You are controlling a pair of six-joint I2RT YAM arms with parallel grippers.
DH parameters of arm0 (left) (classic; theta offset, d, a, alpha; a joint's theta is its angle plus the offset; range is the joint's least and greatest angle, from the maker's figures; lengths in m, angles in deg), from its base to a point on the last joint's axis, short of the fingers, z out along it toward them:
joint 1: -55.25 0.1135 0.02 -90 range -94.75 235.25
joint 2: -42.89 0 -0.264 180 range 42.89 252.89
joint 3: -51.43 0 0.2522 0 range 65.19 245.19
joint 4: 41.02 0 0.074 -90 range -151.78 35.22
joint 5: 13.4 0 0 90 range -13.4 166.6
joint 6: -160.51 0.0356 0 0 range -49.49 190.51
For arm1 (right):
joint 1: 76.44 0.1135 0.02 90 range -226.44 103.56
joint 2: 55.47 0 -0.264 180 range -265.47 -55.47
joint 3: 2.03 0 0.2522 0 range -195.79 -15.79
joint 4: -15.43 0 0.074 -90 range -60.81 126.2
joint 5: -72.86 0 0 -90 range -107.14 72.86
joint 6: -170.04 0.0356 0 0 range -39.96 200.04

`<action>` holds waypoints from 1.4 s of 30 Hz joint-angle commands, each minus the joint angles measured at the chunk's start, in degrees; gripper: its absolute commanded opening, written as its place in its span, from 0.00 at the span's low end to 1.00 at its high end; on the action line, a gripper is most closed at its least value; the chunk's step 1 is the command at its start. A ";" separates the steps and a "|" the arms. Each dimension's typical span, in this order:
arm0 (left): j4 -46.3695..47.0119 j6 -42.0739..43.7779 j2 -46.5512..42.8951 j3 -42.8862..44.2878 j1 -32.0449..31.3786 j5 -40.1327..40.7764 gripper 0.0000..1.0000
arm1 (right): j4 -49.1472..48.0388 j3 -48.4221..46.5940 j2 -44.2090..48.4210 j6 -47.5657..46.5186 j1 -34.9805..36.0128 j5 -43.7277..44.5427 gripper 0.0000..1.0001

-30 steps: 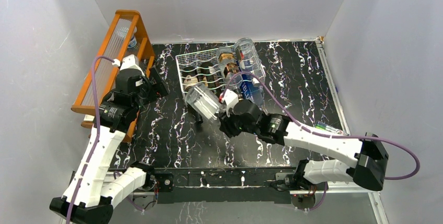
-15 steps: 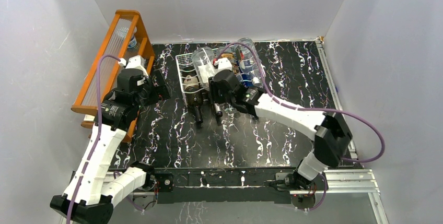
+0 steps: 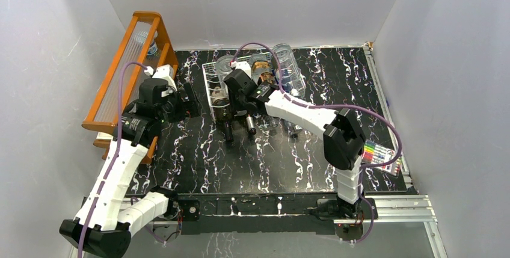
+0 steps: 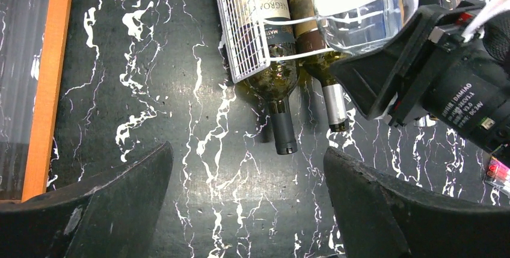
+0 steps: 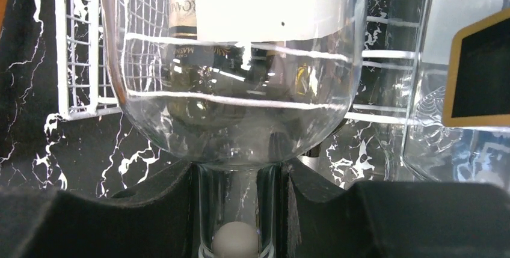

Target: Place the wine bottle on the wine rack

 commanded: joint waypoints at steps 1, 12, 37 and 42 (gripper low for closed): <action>-0.15 1.40 -0.80 -0.41 -0.15 -0.80 0.95 | -6.49 -9.65 1.09 1.27 -1.07 4.42 0.00; -0.27 1.51 0.17 -0.83 -0.14 -2.00 0.95 | -1.74 -13.68 -2.59 2.14 -3.69 3.13 0.00; -0.59 1.75 1.19 -0.62 -0.19 -3.95 0.96 | 0.14 -13.42 -2.06 -0.05 -4.33 0.21 0.79; -0.64 0.67 2.15 0.54 -0.14 -3.10 0.98 | 0.57 -11.76 0.28 -0.01 -4.32 0.02 0.87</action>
